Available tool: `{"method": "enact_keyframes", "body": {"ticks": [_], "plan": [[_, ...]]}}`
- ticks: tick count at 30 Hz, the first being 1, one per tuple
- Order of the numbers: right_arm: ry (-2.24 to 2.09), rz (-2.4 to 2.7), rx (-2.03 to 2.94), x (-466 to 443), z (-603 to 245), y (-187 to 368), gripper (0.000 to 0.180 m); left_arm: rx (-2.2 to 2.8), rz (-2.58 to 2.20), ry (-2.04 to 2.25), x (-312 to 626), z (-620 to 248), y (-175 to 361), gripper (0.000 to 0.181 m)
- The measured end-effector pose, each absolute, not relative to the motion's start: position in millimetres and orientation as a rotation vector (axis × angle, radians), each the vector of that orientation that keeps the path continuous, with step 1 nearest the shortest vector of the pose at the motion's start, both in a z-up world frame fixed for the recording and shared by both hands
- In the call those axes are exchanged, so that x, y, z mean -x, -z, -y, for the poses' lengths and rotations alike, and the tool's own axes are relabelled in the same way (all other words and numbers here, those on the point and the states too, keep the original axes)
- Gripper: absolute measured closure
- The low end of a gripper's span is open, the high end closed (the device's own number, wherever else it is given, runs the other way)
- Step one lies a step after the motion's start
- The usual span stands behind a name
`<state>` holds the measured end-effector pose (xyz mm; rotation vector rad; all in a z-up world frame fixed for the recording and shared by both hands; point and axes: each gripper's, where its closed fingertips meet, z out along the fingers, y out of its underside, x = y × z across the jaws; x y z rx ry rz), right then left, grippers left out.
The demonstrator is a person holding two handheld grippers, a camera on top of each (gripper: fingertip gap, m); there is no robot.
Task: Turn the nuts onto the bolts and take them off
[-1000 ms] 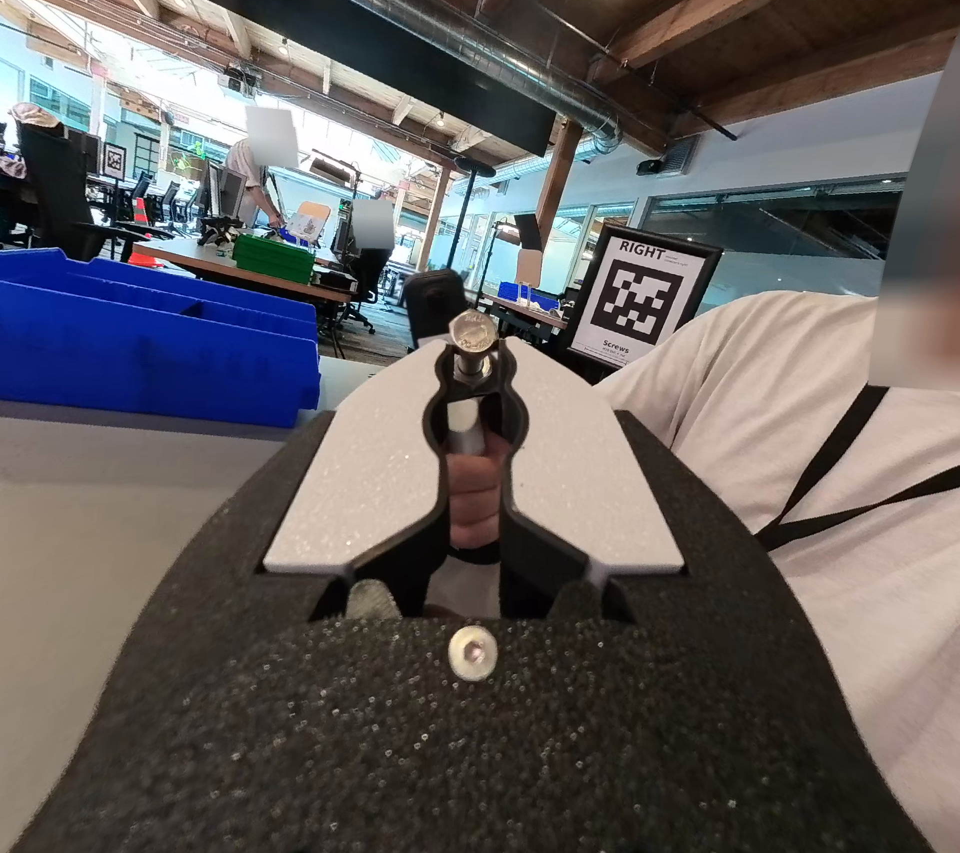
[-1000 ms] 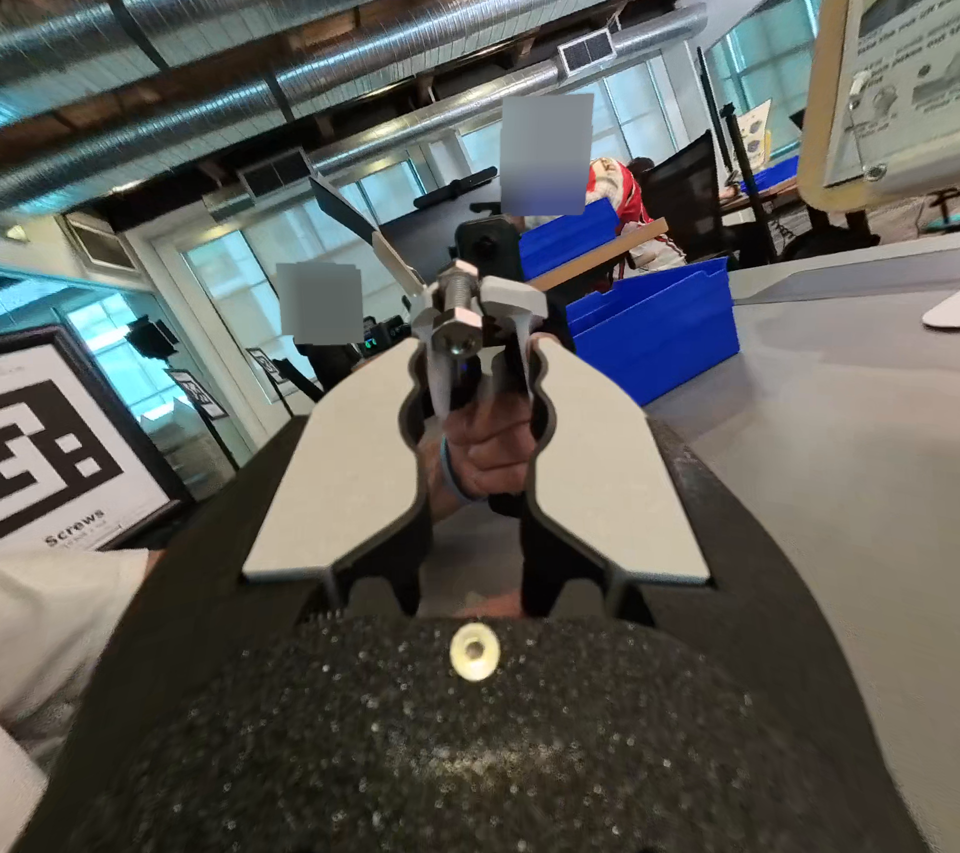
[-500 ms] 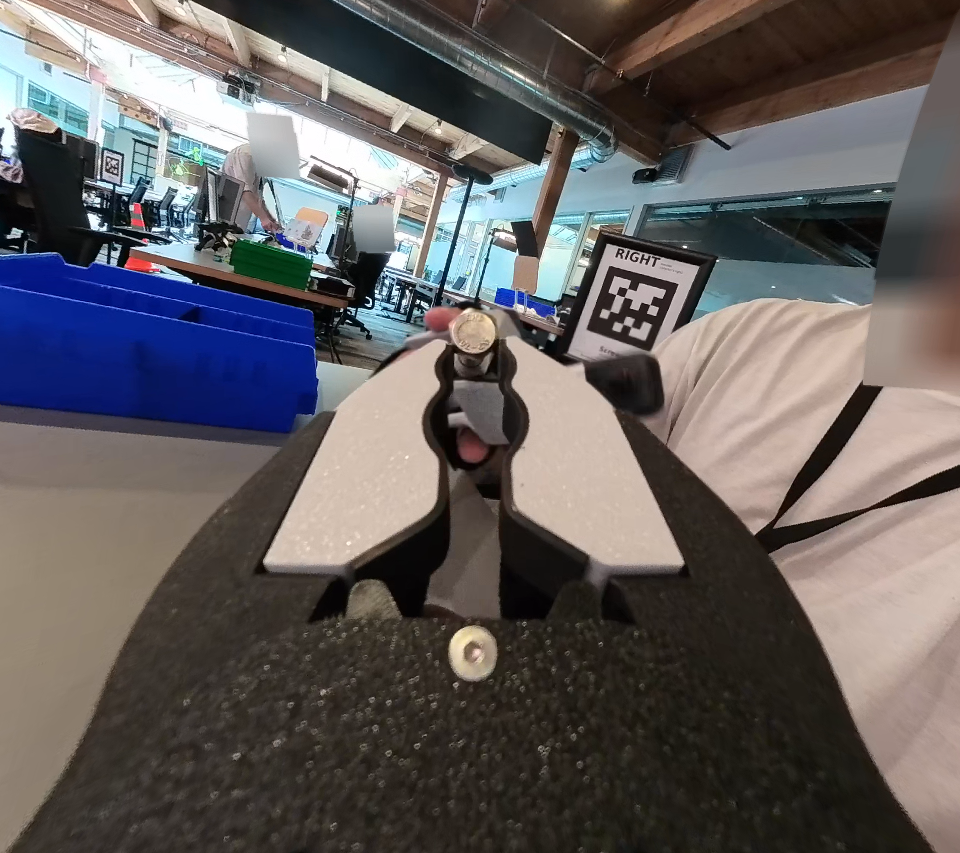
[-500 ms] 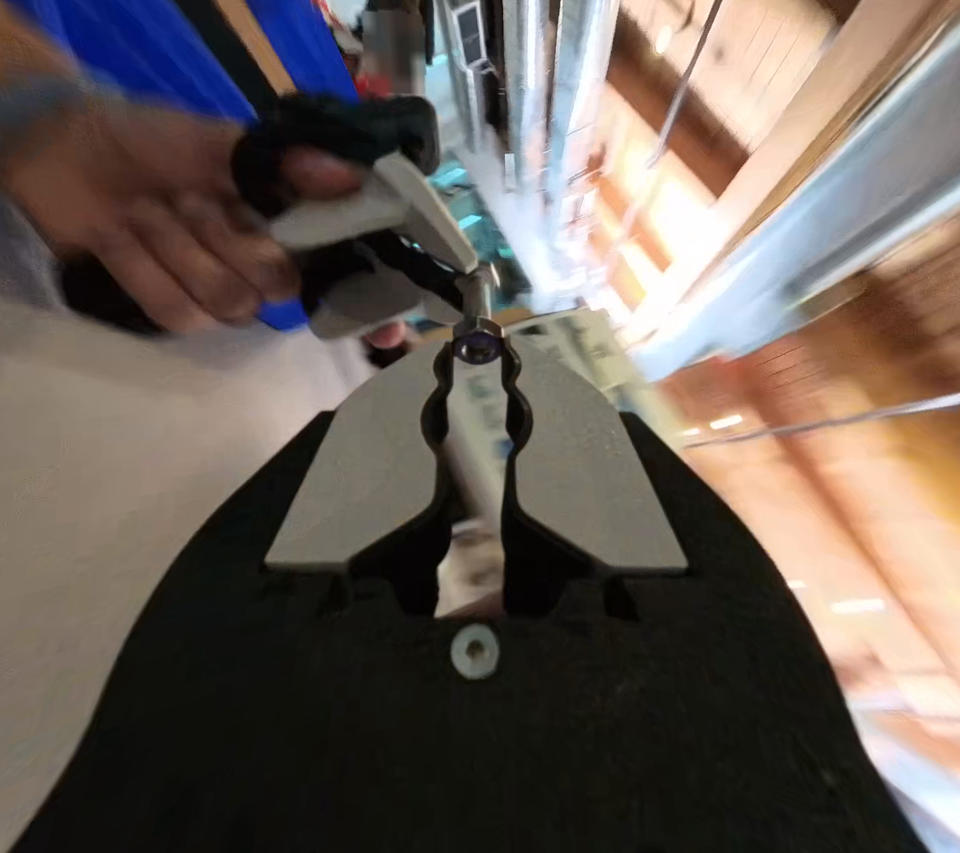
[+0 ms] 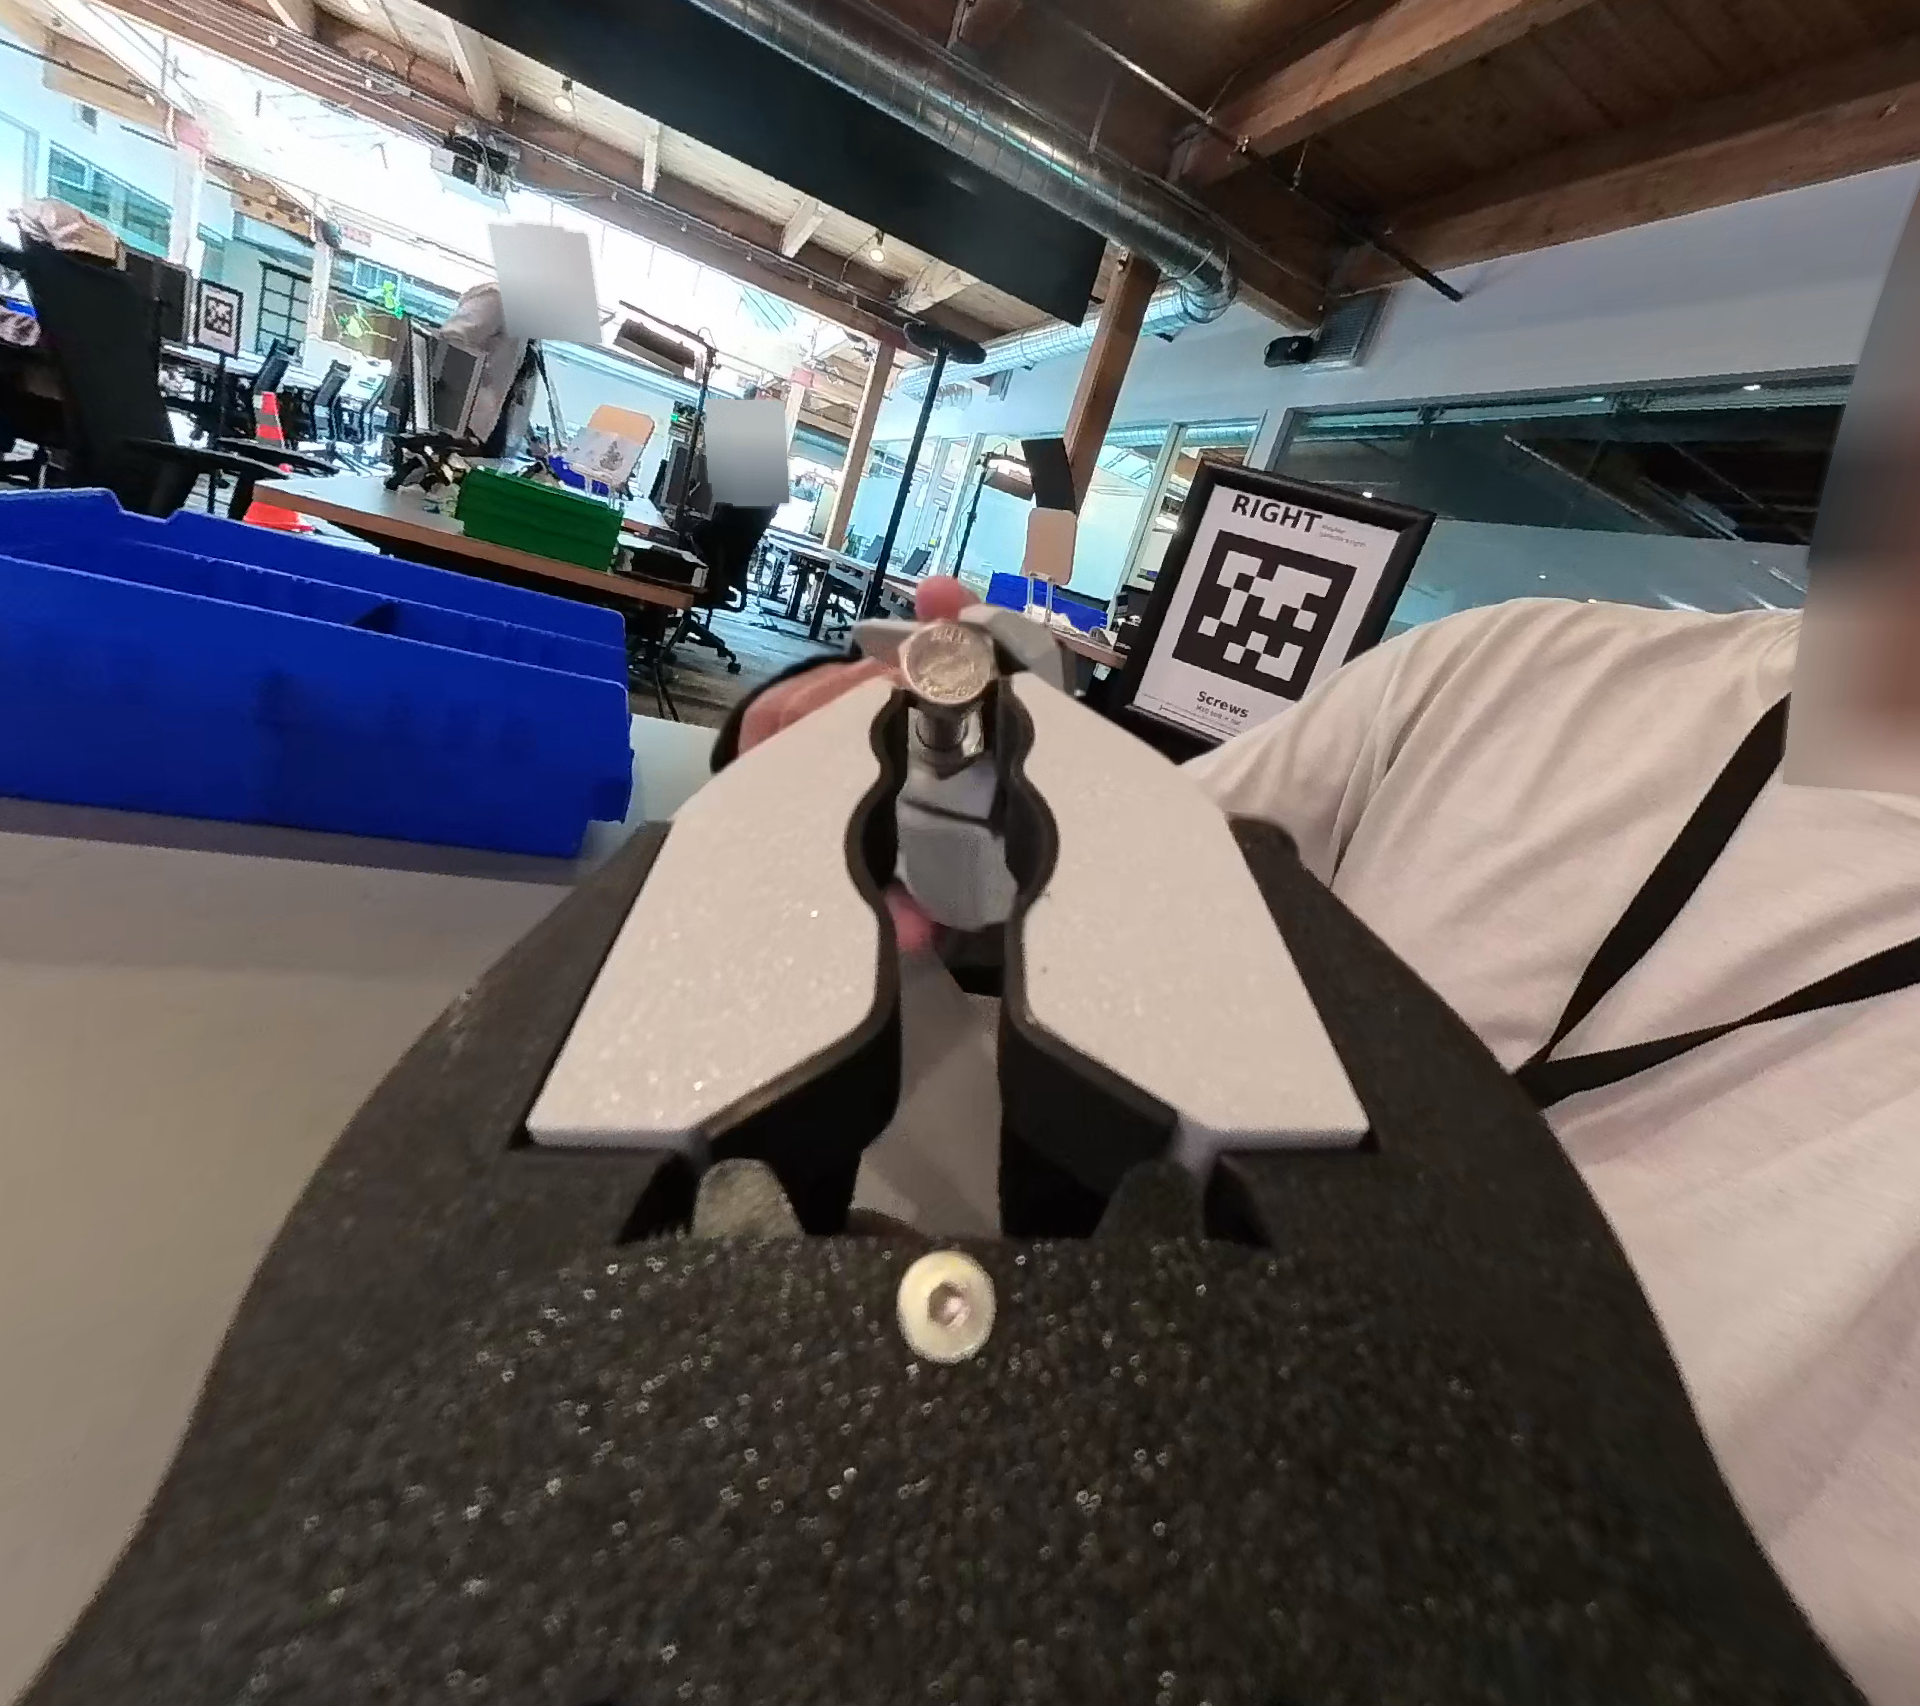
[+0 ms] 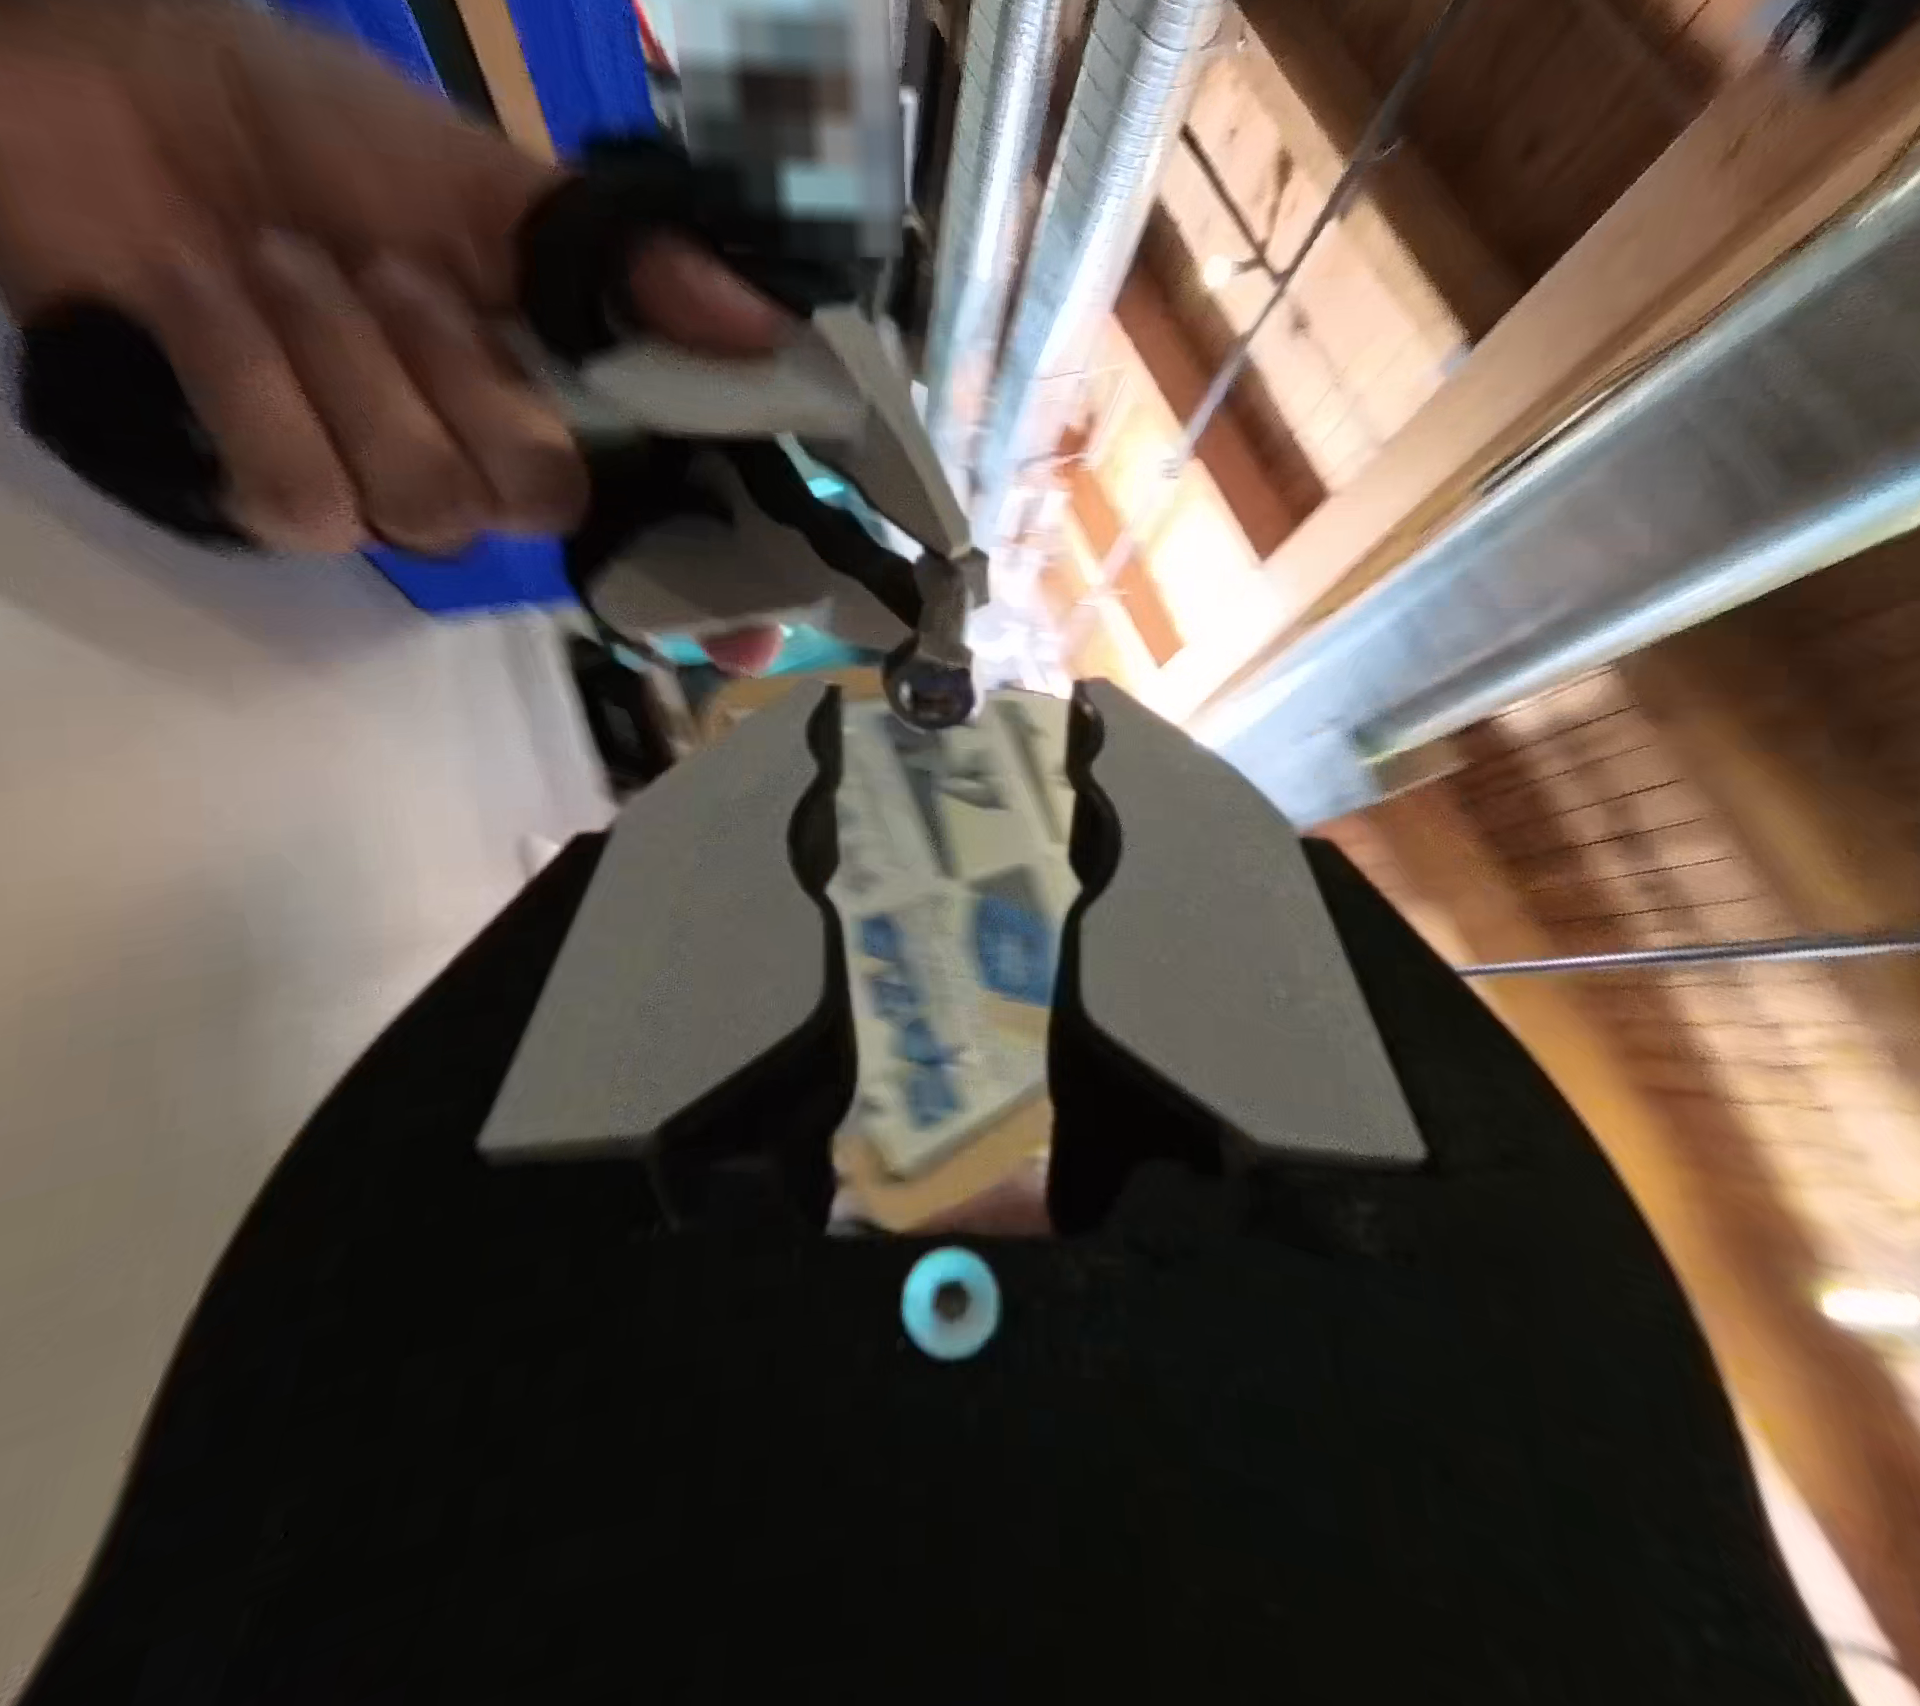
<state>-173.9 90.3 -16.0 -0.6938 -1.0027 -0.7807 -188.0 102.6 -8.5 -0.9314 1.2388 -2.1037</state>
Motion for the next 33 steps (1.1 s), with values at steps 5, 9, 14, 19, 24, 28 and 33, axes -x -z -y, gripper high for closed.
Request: {"method": "enact_keyframes", "body": {"ticks": [5, 9, 14, 19, 24, 28, 33], "plan": [[-0.023, 0.753, 1.093, 182.0, -87.6, 25.4, 0.13, 0.921, -1.225, 2.099, 190.8, -105.1, 5.3, 0.165], [-0.752, 0.434, 1.234, 182.5, -90.5, 22.5, 0.136, 0.925, -1.242, 2.092, 189.1, -102.4, 7.5, 0.166], [-0.972, 0.352, 1.284, 184.2, -97.2, 23.6, 0.162, 0.933, -1.234, 2.091, 187.8, -103.3, 8.1, 0.166], [-0.803, 0.446, 1.259, 184.5, -95.9, 24.1, 0.163, 0.928, -1.248, 2.084, 188.4, -101.9, 8.3, 0.165], [0.11, 0.778, 1.114, 176.9, -98.9, 19.8, 0.162, 0.931, -1.241, 2.091, 187.9, -102.6, 8.4, 0.165], [0.847, 0.96, 0.805, 173.5, -99.1, 14.6, 0.162, 0.933, -1.235, 2.097, 188.0, -103.5, 8.5, 0.165], [1.267, 1.019, 0.53, 170.2, -100.8, 13.6, 0.162, 0.955, -1.226, 2.088, 185.8, -106.6, 10.8, 0.166]]}}
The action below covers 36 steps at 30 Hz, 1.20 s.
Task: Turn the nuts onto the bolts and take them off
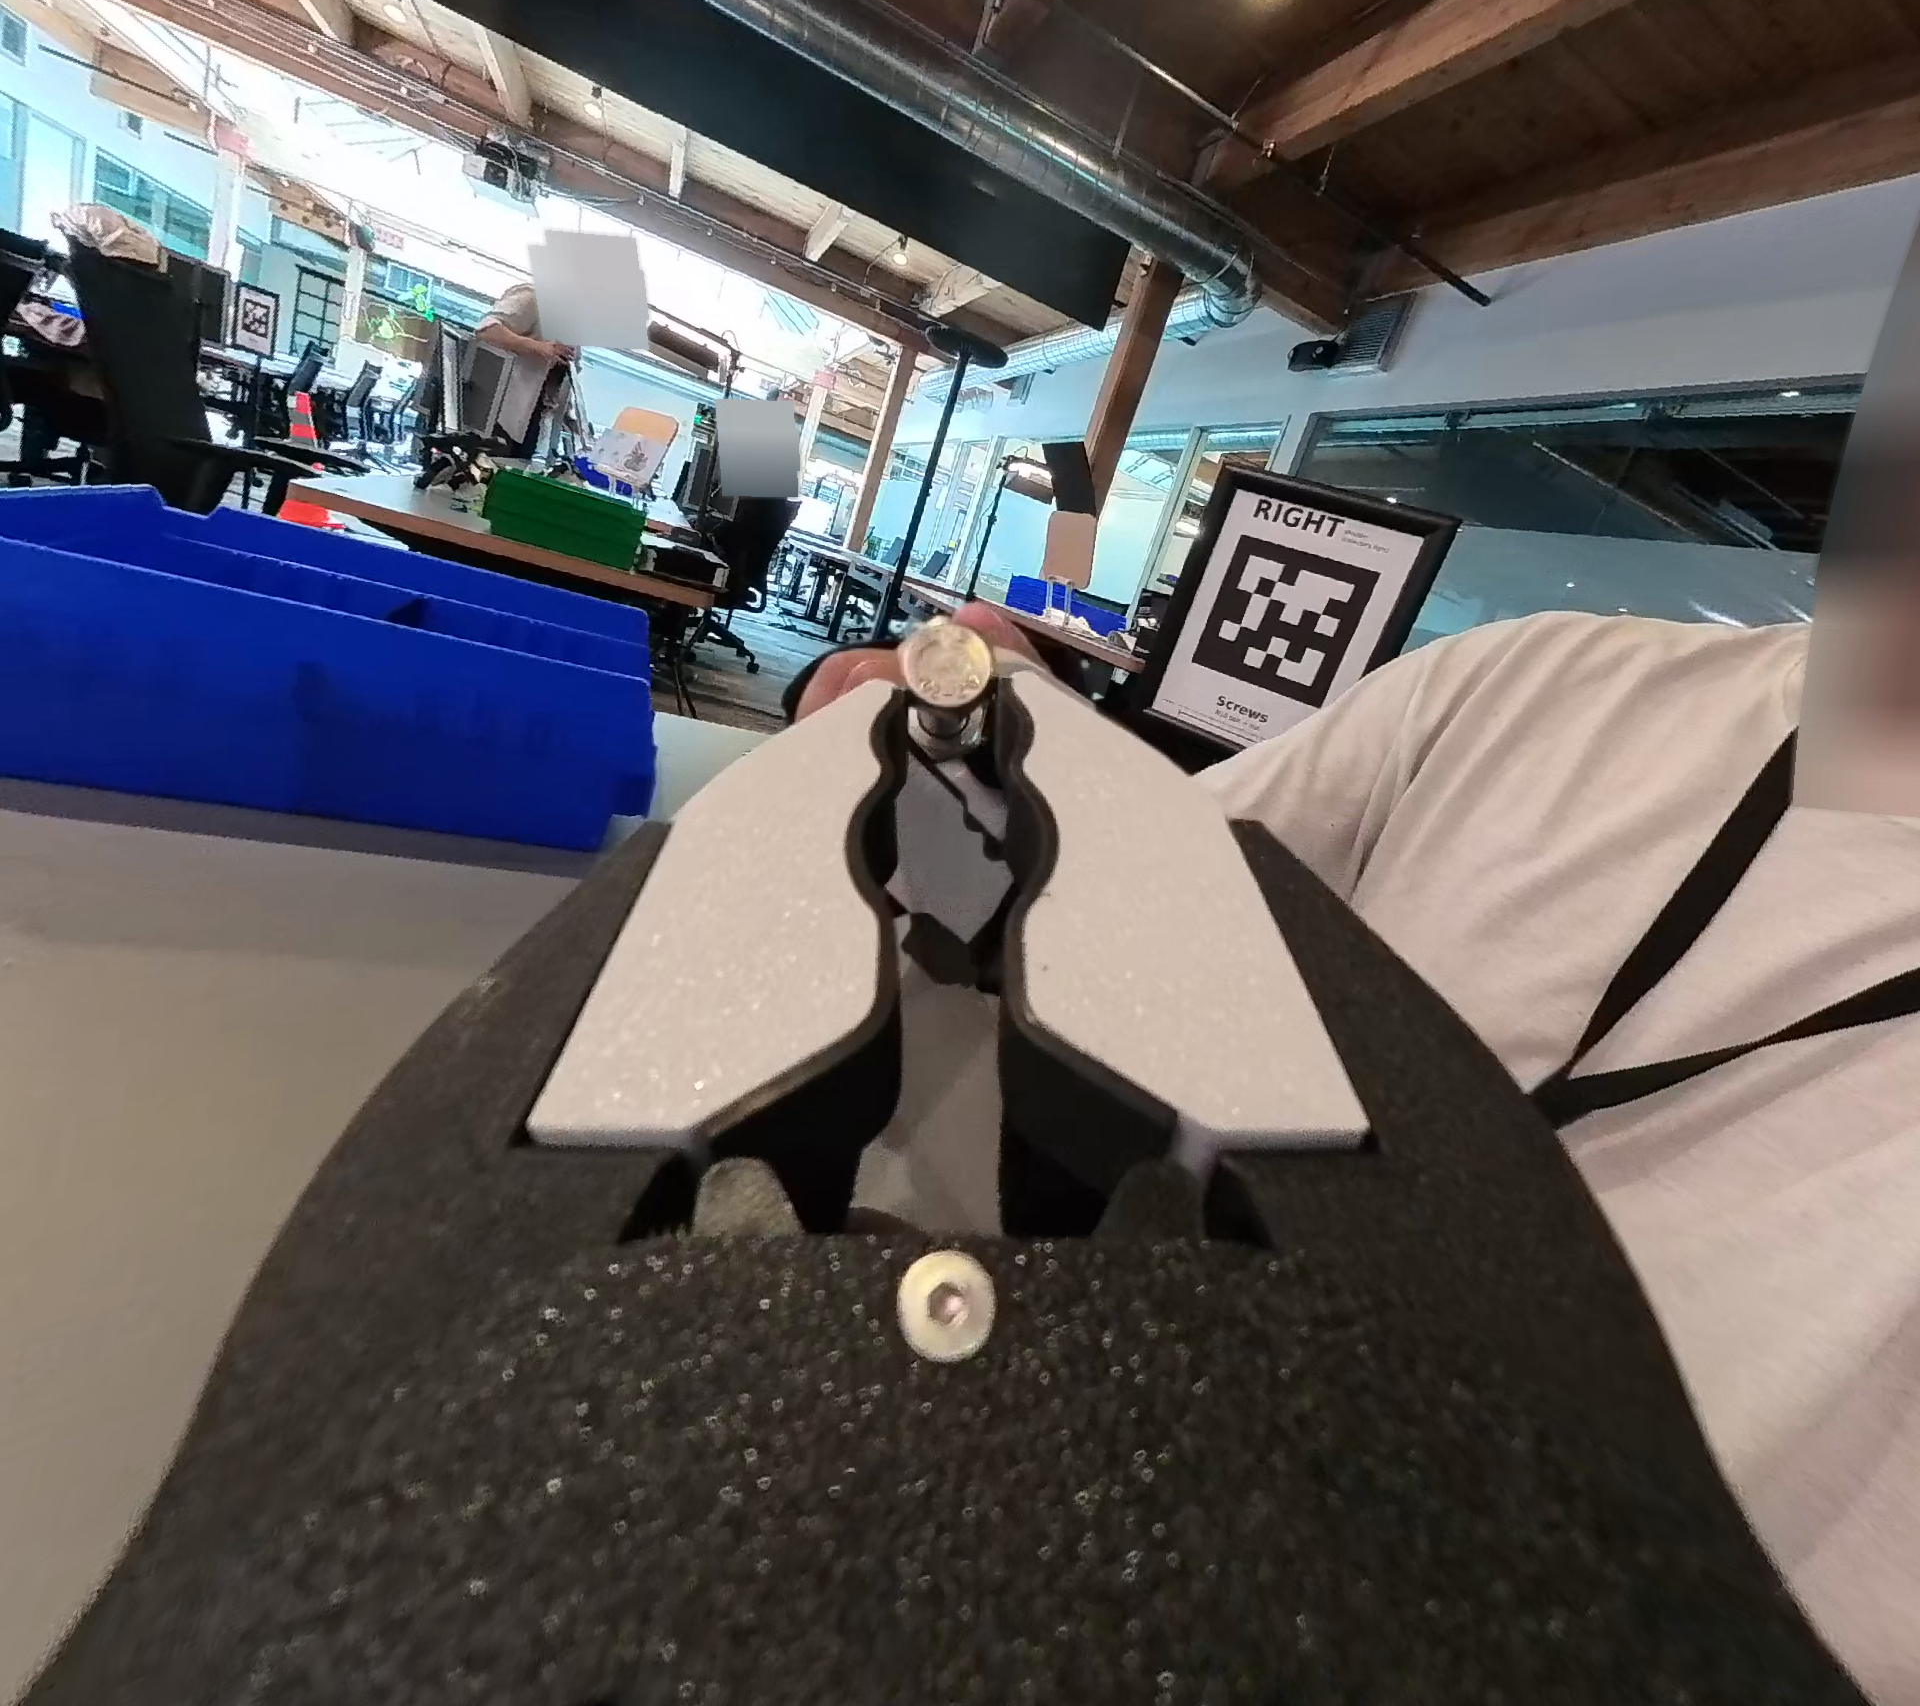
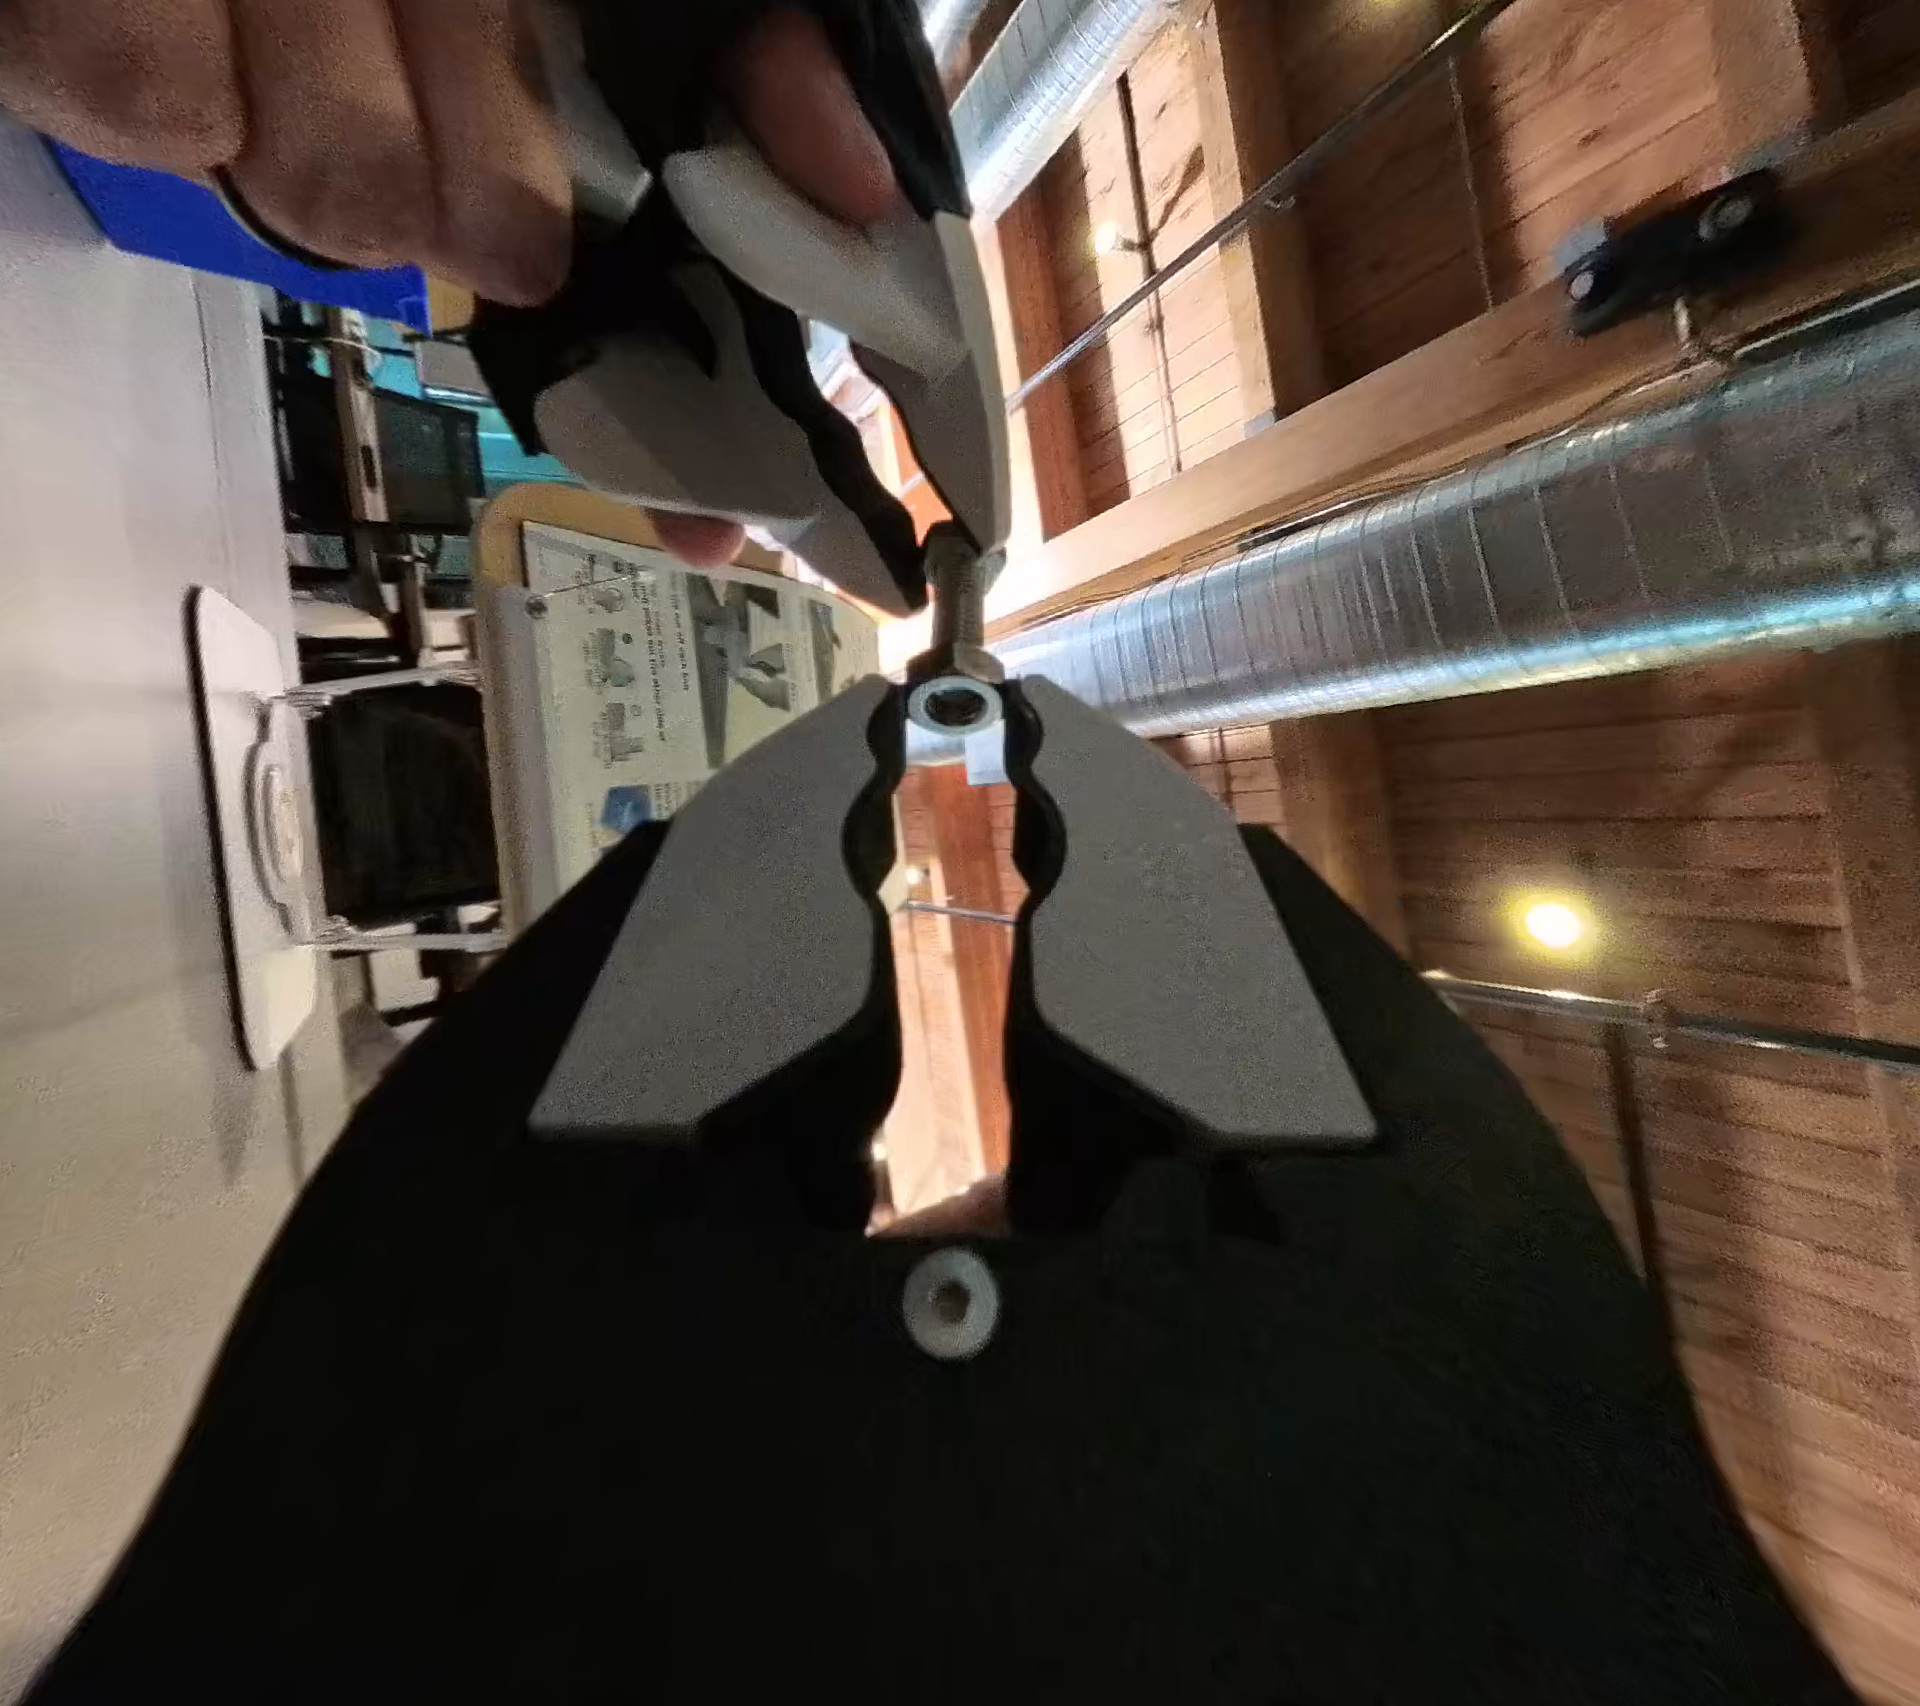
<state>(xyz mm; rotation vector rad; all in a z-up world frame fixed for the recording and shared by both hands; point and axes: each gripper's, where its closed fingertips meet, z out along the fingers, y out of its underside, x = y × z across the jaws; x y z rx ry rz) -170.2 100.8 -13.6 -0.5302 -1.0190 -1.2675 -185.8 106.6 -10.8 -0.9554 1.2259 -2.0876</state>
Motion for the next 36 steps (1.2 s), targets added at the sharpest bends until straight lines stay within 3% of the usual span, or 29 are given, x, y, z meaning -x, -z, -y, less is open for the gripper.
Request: {"method": "enact_keyframes", "body": {"ticks": [8, 10, 13, 19, 22, 23, 28, 36], "plan": [[1.161, 1.044, 0.538, 170.6, -99.3, 20.8, 0.162, 0.963, -1.227, 2.094, 184.2, -106.0, 12.7, 0.166], [1.012, 1.012, 0.604, 173.6, -93.7, 20.1, 0.144, 0.948, -1.208, 2.105, 186.2, -107.3, 9.4, 0.166], [0.629, 0.909, 0.823, 175.2, -90.0, 21.2, 0.137, 0.928, -1.192, 2.111, 190.2, -109.0, 4.9, 0.165], [-0.533, 0.49, 1.262, 179.9, -99.5, 21.8, 0.132, 0.919, -1.204, 2.113, 190.9, -106.5, 4.5, 0.166], [-0.714, 0.446, 1.255, 184.0, -99.0, 18.7, 0.138, 0.924, -1.211, 2.113, 189.8, -105.3, 5.9, 0.166], [-0.716, 0.452, 1.252, 185.3, -98.5, 18.5, 0.159, 0.924, -1.212, 2.116, 189.7, -104.9, 6.2, 0.166], [-0.48, 0.552, 1.244, 185.4, -102.6, 19.3, 0.162, 0.925, -1.206, 2.112, 190.6, -106.6, 5.2, 0.165], [1.084, 0.989, 0.688, 181.8, -104.4, 6.9, 0.162, 0.893, -1.173, 2.151, 194.1, -108.4, 1.0, 0.165]]}}
